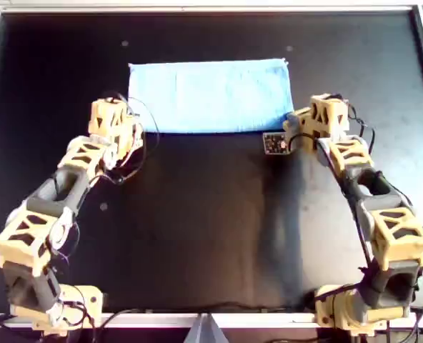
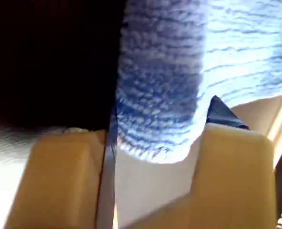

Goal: Fold a cloth

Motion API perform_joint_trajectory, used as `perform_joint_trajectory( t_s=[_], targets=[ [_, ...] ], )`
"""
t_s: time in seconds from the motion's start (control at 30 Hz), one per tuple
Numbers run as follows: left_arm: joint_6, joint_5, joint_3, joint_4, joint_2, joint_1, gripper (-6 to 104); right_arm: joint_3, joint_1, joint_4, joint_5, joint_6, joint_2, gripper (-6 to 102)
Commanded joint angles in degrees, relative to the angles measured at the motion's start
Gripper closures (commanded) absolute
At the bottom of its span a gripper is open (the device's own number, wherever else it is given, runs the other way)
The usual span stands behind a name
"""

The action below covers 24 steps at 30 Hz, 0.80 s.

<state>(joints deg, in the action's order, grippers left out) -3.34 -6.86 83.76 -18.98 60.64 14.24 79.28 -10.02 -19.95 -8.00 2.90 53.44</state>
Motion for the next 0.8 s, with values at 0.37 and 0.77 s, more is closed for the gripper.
perform_joint_trajectory(
  t_s=[0.37,0.77],
  targets=[
    [0.2,0.4,-9.2,0.9,-6.9,0.5,-1,-11.3,-1.5,1.7,0.3,-0.09,-3.9,19],
    [0.3,0.4,-9.2,0.8,-6.9,0.9,13,-11.5,-1.5,1.7,0.3,-0.09,-4.1,39]
  ],
)
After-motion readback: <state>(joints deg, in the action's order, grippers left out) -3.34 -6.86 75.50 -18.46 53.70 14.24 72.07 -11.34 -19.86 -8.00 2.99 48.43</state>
